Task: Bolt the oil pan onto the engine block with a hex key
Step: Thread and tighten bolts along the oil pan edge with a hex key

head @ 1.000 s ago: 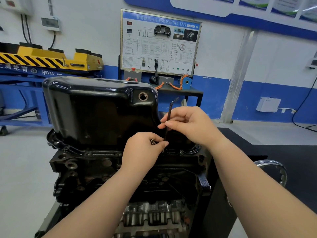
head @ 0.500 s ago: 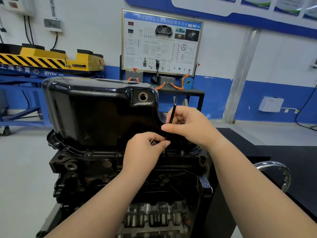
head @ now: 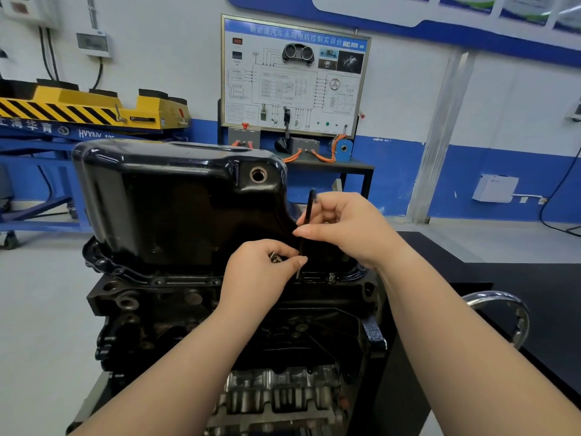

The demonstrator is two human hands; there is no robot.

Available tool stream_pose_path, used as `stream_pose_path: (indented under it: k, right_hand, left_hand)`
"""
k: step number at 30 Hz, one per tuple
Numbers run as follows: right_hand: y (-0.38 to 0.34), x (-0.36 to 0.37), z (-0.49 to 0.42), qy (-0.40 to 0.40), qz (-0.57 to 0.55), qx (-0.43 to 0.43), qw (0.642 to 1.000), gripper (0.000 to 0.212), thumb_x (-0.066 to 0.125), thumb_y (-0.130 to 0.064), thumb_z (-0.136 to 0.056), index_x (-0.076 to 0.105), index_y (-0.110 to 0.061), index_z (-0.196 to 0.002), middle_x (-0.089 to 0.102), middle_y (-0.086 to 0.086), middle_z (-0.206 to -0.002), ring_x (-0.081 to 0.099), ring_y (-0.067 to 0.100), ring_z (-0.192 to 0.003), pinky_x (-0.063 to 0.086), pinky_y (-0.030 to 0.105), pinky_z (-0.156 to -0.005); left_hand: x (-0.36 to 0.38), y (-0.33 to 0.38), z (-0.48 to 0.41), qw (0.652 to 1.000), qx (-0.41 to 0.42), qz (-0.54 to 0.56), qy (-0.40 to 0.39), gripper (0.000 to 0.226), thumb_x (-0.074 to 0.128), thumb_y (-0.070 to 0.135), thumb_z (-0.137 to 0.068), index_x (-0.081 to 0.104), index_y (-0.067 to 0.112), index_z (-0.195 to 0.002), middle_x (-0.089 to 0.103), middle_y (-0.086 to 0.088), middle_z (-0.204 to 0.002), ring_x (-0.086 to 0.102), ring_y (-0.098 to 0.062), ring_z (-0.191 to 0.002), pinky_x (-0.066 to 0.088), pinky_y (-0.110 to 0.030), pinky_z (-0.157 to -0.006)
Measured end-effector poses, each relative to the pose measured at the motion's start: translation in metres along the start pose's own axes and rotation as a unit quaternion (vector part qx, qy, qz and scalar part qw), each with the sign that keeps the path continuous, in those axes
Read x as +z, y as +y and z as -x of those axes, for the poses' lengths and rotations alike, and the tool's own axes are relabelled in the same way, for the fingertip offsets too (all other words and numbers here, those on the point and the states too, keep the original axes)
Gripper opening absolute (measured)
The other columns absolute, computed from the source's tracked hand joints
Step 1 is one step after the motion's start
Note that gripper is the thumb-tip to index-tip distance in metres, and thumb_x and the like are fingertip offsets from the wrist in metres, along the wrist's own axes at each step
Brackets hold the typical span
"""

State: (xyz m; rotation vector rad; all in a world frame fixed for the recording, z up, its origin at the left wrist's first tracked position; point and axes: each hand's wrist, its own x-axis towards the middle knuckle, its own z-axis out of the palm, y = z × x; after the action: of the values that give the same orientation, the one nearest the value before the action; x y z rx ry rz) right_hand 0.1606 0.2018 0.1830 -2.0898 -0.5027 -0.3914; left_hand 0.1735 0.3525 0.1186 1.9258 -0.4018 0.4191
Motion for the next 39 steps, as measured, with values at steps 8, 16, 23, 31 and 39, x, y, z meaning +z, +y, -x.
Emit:
stream_pose_path:
  k: [8, 16, 23, 31, 39]
  right_hand:
    - [0.001, 0.007, -0.002, 0.057, 0.082, -0.01, 0.995, 0.029, 0.082, -0.029, -0.068, 0.056, -0.017, -0.066, 0.054, -0.014, -0.053, 0.047, -0.002, -0.052, 0.045, 0.015, -0.056]
    - [-0.002, -0.002, 0.002, -0.045, -0.062, -0.013, 0.997, 0.025, 0.06, -0.006, -0.089, 0.068, -0.024, -0.104, 0.074, -0.004, -0.097, 0.066, 0.004, -0.101, 0.05, 0.018, -0.091]
    - [0.001, 0.0, 0.001, -0.01, -0.092, -0.01, 0.996, 0.02, 0.064, 0.001, -0.083, 0.07, -0.018, -0.087, 0.075, -0.004, -0.079, 0.071, 0.009, -0.088, 0.052, 0.015, -0.077]
    - [0.007, 0.005, -0.002, 0.064, -0.009, -0.028, 0.998, 0.023, 0.079, -0.016, -0.072, 0.059, -0.024, -0.066, 0.06, -0.013, -0.06, 0.056, 0.001, -0.06, 0.051, 0.017, -0.065]
    - [0.005, 0.011, -0.001, 0.095, 0.046, -0.024, 0.994, 0.024, 0.079, -0.026, -0.073, 0.058, -0.016, -0.069, 0.054, -0.004, -0.058, 0.049, 0.005, -0.058, 0.051, 0.03, -0.065]
  left_hand:
    - [0.004, -0.001, 0.002, 0.999, 0.024, 0.01, 0.022, 0.02, 0.075, 0.033, -0.074, 0.061, 0.041, -0.062, 0.059, 0.026, -0.057, 0.053, 0.013, -0.066, 0.038, -0.003, -0.055]
    - [0.003, -0.002, 0.0, 1.0, 0.013, -0.009, 0.014, 0.018, 0.074, 0.035, -0.074, 0.061, 0.04, -0.063, 0.06, 0.018, -0.064, 0.051, 0.017, -0.073, 0.038, -0.002, -0.055]
    - [0.002, -0.001, -0.001, 1.0, 0.007, -0.018, 0.002, 0.019, 0.075, 0.034, -0.074, 0.061, 0.04, -0.063, 0.059, 0.016, -0.063, 0.05, 0.018, -0.067, 0.037, -0.001, -0.053]
    - [0.002, -0.001, 0.001, 1.0, 0.002, -0.028, -0.001, 0.013, 0.074, 0.037, -0.074, 0.064, 0.038, -0.066, 0.061, 0.016, -0.066, 0.048, 0.022, -0.073, 0.038, -0.004, -0.05]
    - [0.005, -0.002, 0.001, 0.999, 0.003, -0.034, 0.011, 0.02, 0.075, 0.034, -0.074, 0.062, 0.038, -0.06, 0.06, 0.017, -0.058, 0.051, 0.018, -0.068, 0.037, -0.001, -0.052]
